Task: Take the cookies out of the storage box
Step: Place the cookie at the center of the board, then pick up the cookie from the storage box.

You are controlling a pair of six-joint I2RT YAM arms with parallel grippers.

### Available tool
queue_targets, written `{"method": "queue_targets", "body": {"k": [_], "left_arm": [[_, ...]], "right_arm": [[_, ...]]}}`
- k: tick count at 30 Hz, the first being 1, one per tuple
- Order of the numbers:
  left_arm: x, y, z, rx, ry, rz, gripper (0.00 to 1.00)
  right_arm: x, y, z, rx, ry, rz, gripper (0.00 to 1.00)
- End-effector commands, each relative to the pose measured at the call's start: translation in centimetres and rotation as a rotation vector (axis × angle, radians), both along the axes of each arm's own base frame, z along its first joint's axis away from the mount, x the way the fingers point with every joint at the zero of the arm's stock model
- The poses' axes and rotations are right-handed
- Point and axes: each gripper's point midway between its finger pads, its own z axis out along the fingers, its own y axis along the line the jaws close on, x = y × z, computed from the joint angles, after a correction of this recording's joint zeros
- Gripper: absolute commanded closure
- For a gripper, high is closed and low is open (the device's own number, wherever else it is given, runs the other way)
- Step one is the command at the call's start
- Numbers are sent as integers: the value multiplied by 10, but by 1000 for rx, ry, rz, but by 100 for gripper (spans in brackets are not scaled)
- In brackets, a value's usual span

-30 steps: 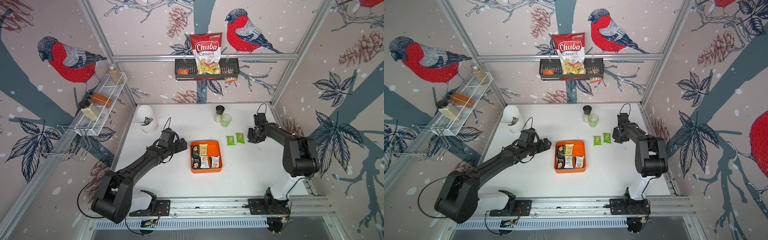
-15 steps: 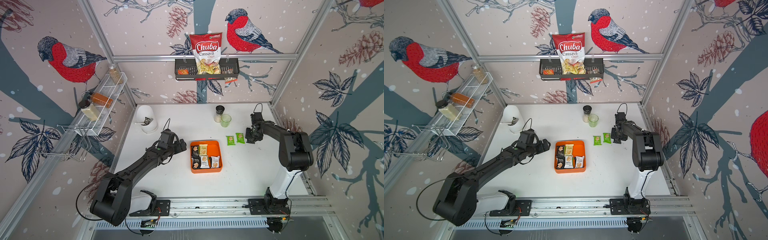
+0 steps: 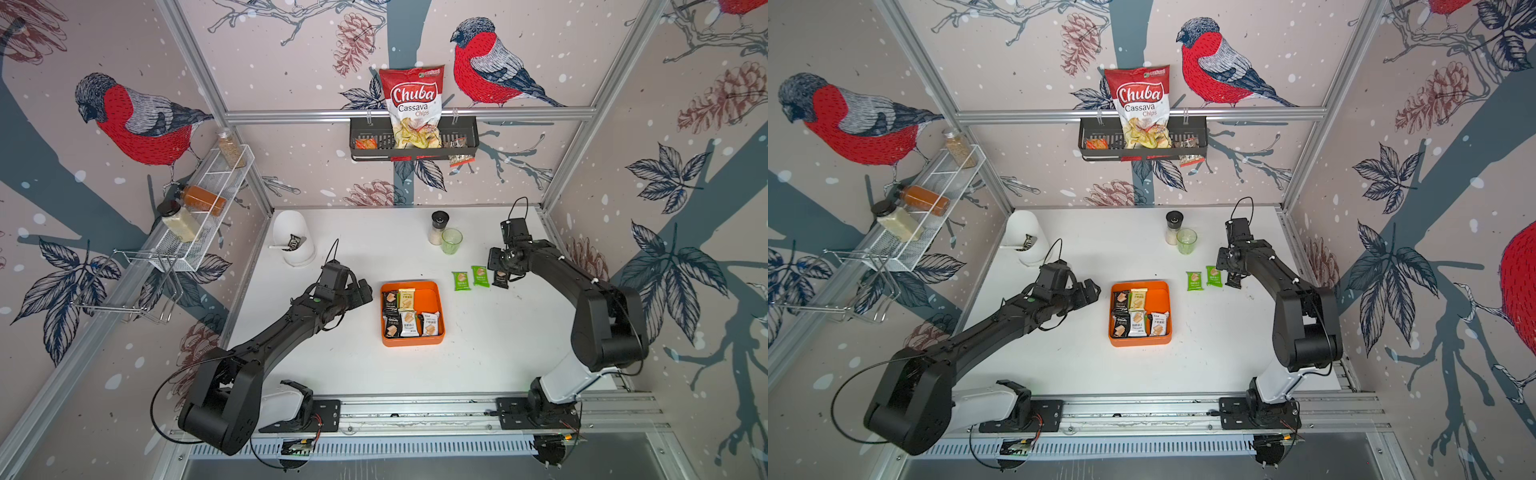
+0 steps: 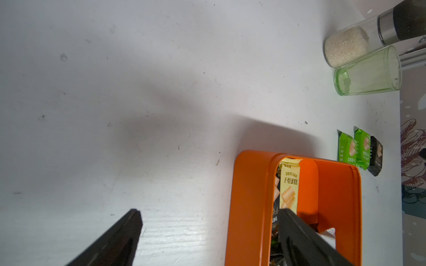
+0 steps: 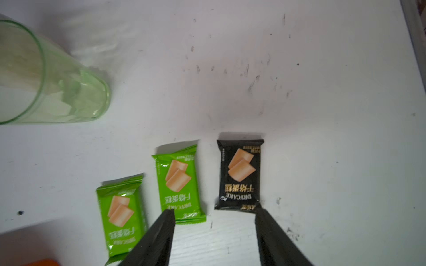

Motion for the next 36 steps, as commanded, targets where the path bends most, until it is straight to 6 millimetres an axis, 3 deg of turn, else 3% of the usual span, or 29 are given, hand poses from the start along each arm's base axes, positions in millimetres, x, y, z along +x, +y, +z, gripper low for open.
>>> {"method": "queue_targets", "body": {"k": [1, 8, 13, 24, 29, 36], "left_arm": [[1, -4, 0, -14, -6, -9, 4], [3, -7, -5, -23, 15, -16, 4], [3, -9, -10, -27, 30, -25, 4], [-7, 1, -17, -8, 41, -25, 4], [-12, 15, -22, -4, 54, 0, 4], [-16, 35, -22, -2, 51, 45, 4]], "right_arm": [[-13, 30, 14, 109, -19, 22, 38], [-42, 102, 41, 217, -69, 145, 39], [-66, 150, 46, 270, -78, 217, 39], [-114, 252, 13, 349, -19, 370, 39], [-119, 275, -6, 287, 22, 396, 39], [-115, 272, -36, 177, 84, 352, 38]]}}
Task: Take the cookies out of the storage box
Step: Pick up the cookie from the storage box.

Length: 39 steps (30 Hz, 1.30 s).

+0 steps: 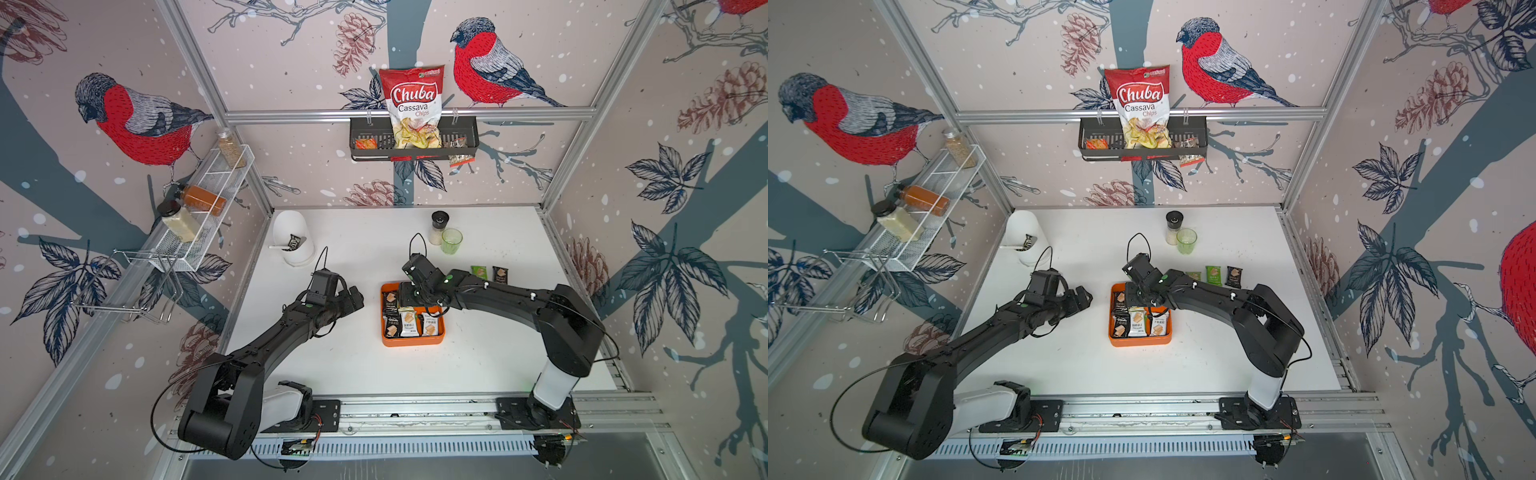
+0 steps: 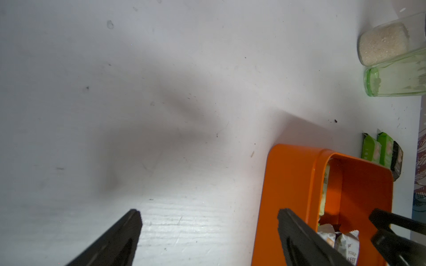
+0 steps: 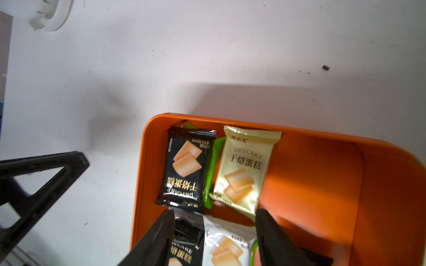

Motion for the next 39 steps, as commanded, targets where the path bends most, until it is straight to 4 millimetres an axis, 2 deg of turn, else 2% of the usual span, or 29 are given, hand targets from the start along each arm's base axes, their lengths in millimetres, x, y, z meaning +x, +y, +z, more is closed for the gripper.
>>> {"method": "queue_targets", "body": {"k": [1, 8, 24, 31, 39], "left_arm": [[-3, 6, 1, 12, -5, -7, 4], [-3, 13, -1, 33, -5, 0, 4], [-3, 21, 2, 57, -17, 16, 4], [-4, 22, 2, 62, -18, 21, 4], [-5, 23, 2, 62, -18, 28, 4]], "right_arm": [[3, -12, -14, -71, 22, -46, 38], [6, -12, -36, -114, 57, -28, 34], [25, 1, -51, -129, 82, -3, 33], [25, -8, -65, -197, 105, -18, 37], [25, -15, -66, -232, 97, -27, 40]]}}
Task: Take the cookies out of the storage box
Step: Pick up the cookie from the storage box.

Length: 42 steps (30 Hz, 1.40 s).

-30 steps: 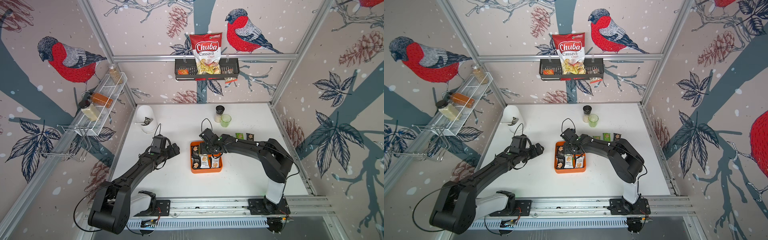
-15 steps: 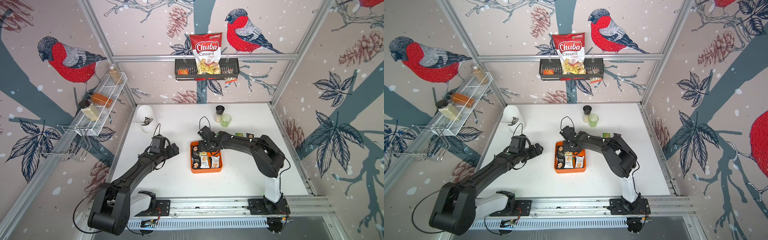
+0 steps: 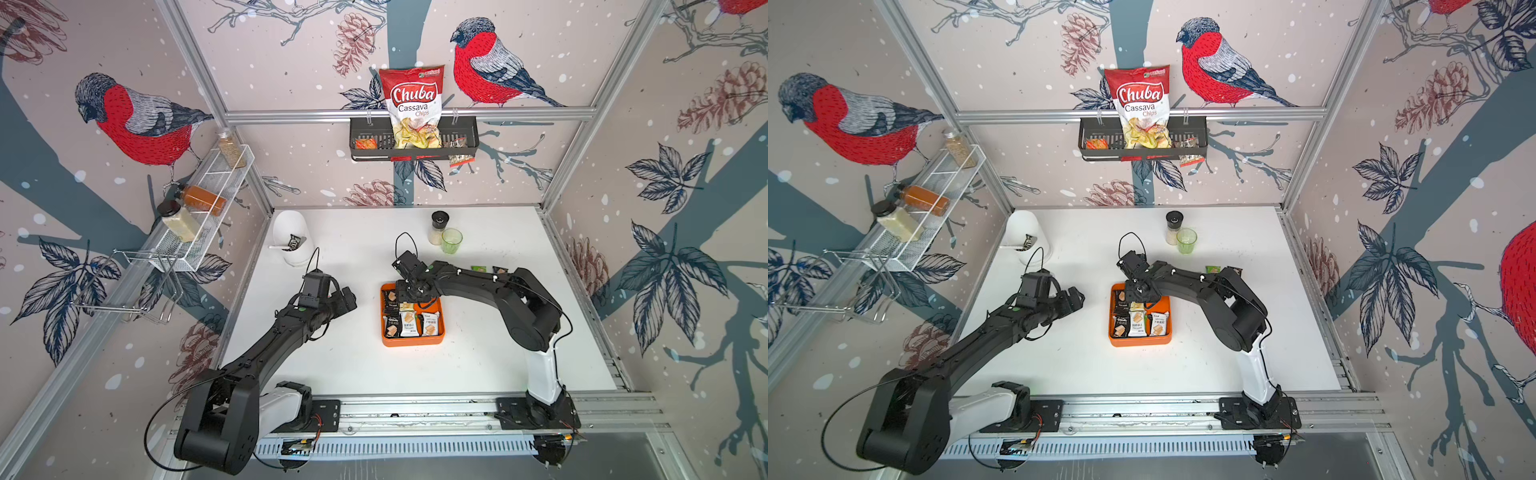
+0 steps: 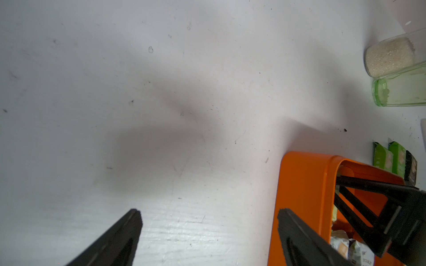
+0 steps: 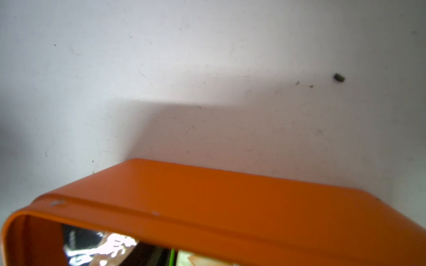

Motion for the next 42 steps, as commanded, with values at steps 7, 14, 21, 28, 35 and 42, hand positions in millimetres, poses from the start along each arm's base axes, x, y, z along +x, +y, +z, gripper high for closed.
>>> {"method": "queue_targets", "body": {"k": [7, 14, 21, 28, 35, 42], "left_arm": [[-3, 4, -1, 13, 4, 9, 4], [-4, 5, -1, 14, 2, 13, 4], [-4, 7, 2, 20, -8, 22, 4], [-4, 7, 2, 21, -9, 21, 4], [-2, 8, 0, 31, -7, 21, 4], [-3, 7, -8, 28, 18, 12, 4]], "right_arm": [[-6, -17, 0, -79, -1, 8, 40], [-6, -15, -8, -89, 14, 20, 38], [-8, -15, -17, -109, 27, 27, 38], [-7, -15, -13, -103, 20, 28, 54], [-3, -10, 11, -61, -16, 38, 55], [-5, 1, 38, 70, -17, 65, 56]]}}
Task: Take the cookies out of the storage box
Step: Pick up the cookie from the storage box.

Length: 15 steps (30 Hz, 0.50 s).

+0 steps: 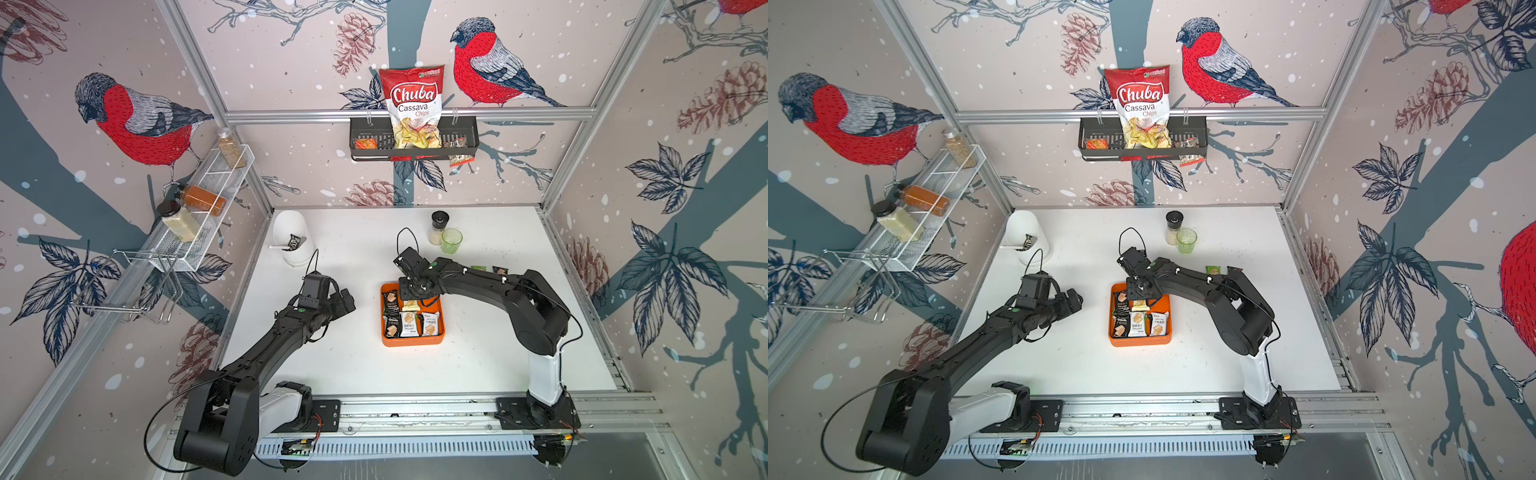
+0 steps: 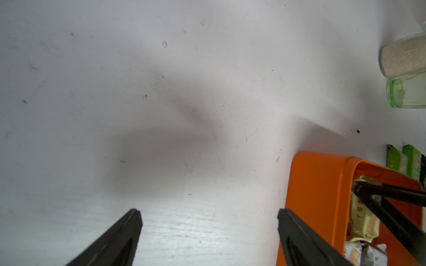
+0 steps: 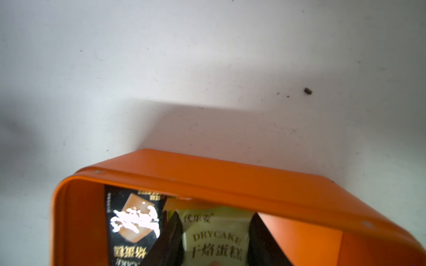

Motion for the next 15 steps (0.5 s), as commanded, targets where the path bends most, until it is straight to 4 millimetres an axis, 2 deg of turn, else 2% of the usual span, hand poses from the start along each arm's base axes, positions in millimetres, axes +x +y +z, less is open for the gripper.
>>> {"method": "queue_targets", "body": {"k": [1, 8, 15], "left_arm": [[2, 0, -1, 5, -8, -9, 4], [2, -2, -2, -3, -4, -18, 4], [5, -13, 3, -53, -9, -41, 4]], "right_arm": [[-4, 6, 10, 71, 18, 30, 56], [-10, 6, 25, 208, 51, 38, 58], [-9, -6, 54, 375, 60, 27, 59]]}}
